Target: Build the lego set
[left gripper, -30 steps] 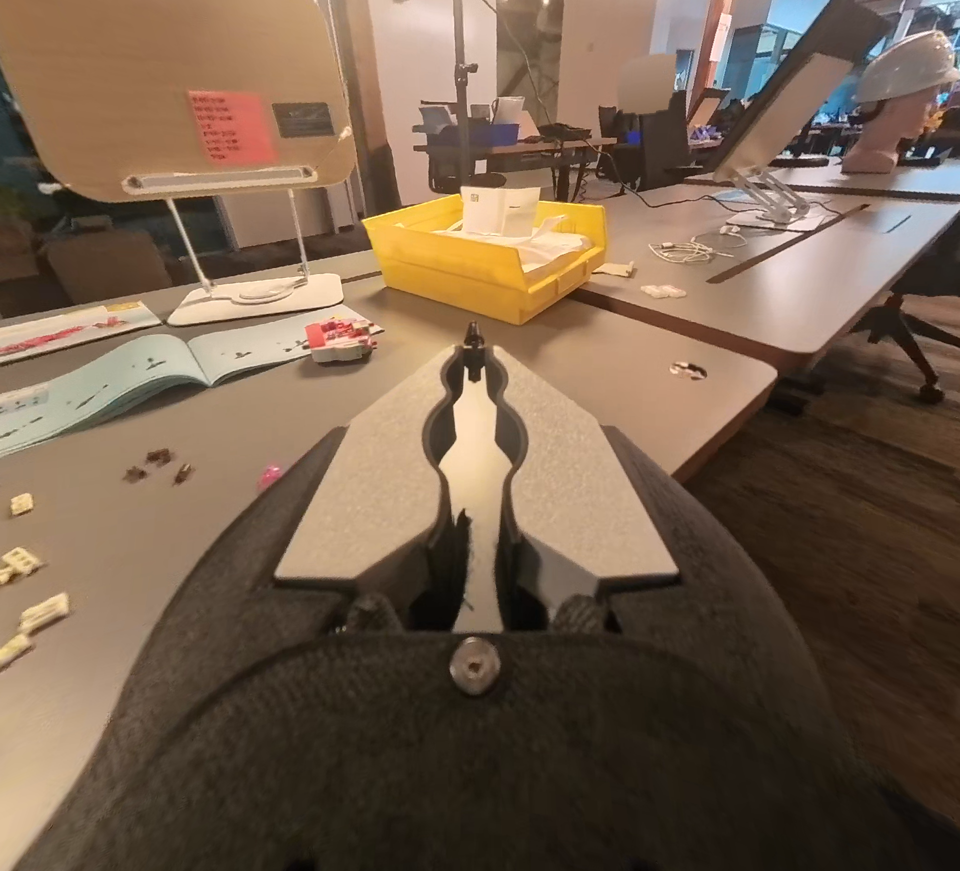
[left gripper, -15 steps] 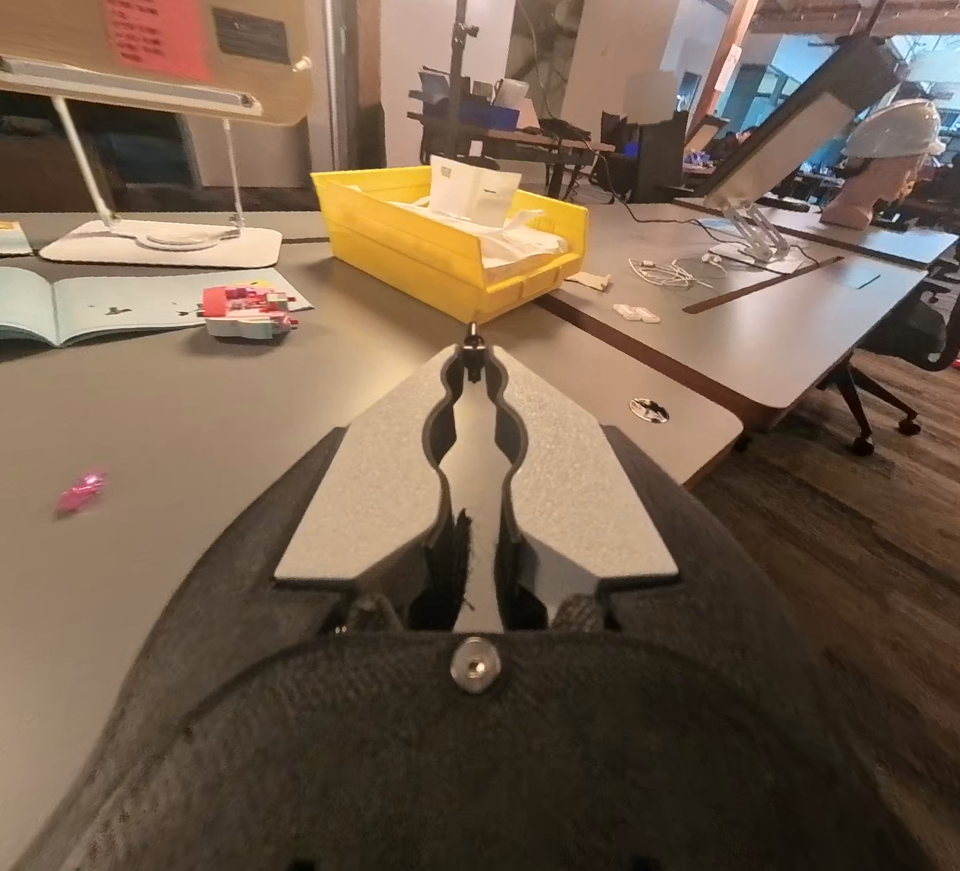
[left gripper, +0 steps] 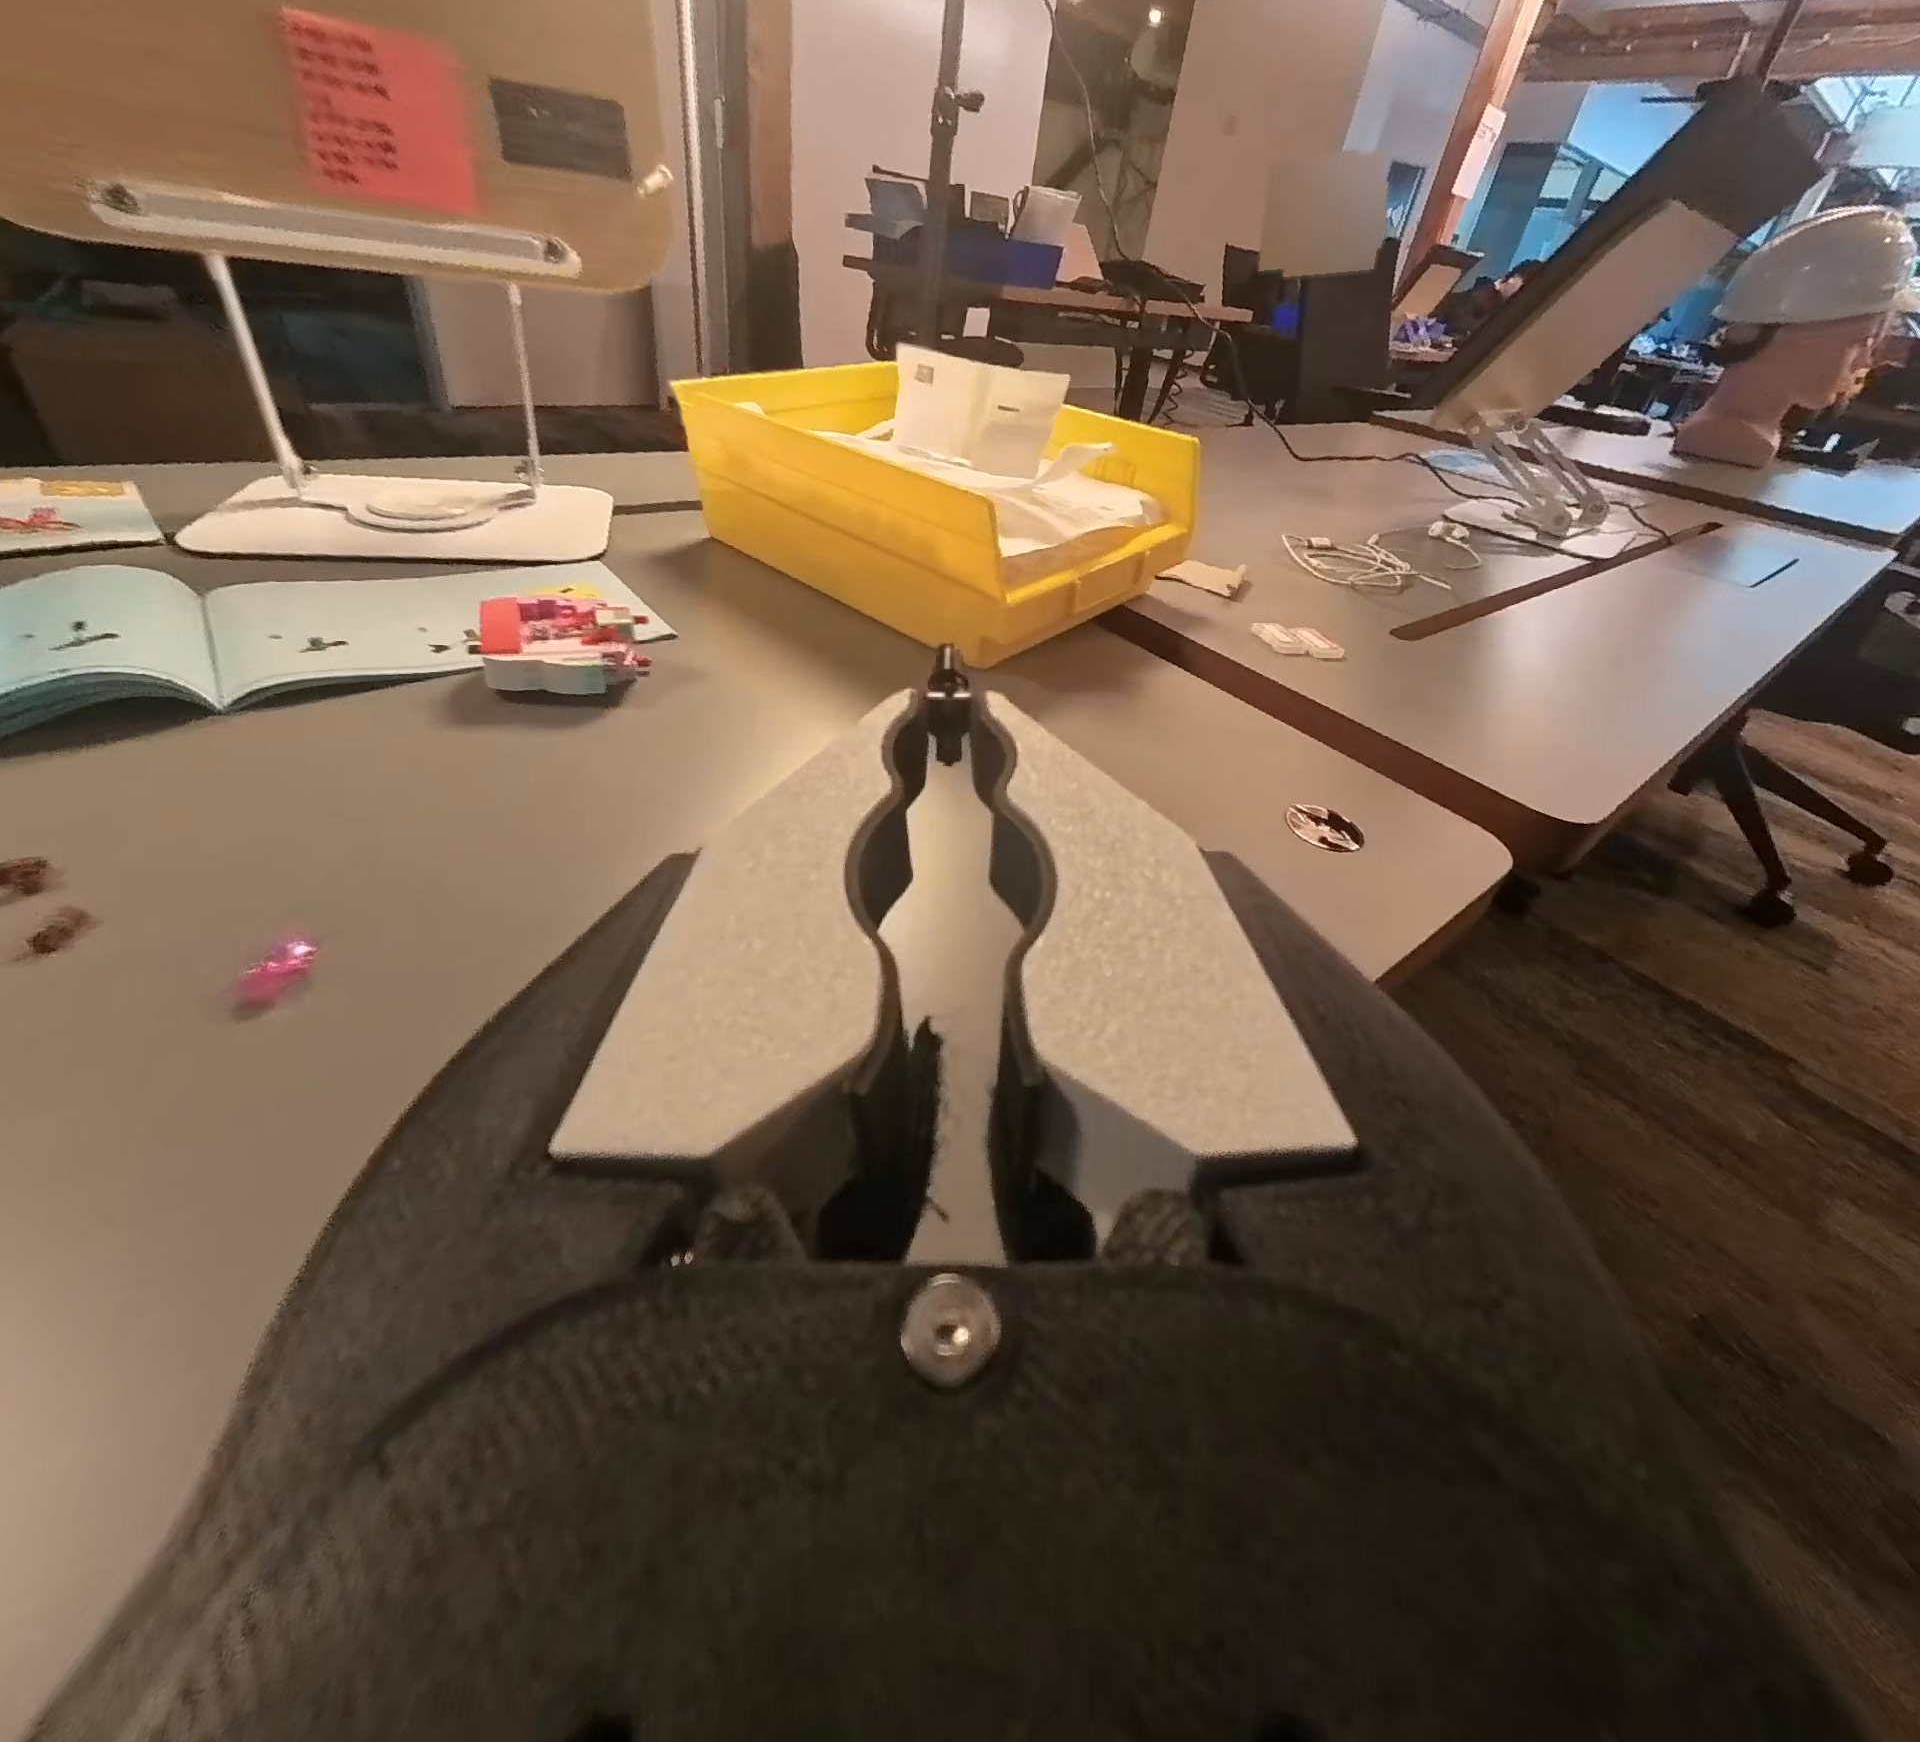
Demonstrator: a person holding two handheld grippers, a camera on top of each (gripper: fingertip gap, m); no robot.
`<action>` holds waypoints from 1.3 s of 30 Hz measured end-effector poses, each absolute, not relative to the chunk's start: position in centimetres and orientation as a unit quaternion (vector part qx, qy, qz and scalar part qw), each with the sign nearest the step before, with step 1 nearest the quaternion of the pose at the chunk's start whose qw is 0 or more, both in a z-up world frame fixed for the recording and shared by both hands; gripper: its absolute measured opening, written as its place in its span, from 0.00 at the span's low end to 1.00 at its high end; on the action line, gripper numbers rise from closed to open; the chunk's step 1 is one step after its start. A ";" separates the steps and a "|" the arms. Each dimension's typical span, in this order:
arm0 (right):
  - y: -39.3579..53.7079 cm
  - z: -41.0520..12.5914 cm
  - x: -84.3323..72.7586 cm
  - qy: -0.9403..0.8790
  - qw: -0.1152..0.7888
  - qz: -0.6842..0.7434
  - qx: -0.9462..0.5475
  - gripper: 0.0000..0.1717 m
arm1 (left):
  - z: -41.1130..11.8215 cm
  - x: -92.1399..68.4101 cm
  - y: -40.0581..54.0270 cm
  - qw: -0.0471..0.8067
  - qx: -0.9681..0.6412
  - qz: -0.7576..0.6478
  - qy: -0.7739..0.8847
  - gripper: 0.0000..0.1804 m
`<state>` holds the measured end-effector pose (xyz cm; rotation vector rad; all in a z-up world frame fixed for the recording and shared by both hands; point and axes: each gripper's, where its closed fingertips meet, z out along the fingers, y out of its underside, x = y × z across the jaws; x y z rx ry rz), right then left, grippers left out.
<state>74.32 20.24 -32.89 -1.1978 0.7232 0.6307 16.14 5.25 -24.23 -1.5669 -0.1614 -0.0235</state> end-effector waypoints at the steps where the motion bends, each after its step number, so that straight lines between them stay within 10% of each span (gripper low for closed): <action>1: 20.2 -32.9 74.4 0.327 0.720 0.285 -0.542 0.12 | -23.9 15.9 5.0 0.709 -0.701 -0.007 -0.074 0.04; 14: 20.6 -30.7 68.4 0.215 0.743 0.271 -0.573 0.12 | -19.4 7.8 -3.5 0.752 -0.645 0.101 -0.090 0.04; 26: 16.0 -24.0 42.7 -0.194 0.790 0.274 -0.514 0.10 | -25.4 1.7 -8.1 0.687 -0.717 0.120 0.001 0.04; 31: 10.2 -20.9 20.3 -0.405 0.638 0.461 -0.466 0.10 | -26.4 -0.4 -5.4 0.673 -0.731 0.101 0.055 0.04; 39: 6.6 -32.3 -4.6 -0.734 0.302 0.397 -0.462 0.04 | -29.5 -4.8 0.0 0.616 -0.783 0.010 0.082 0.04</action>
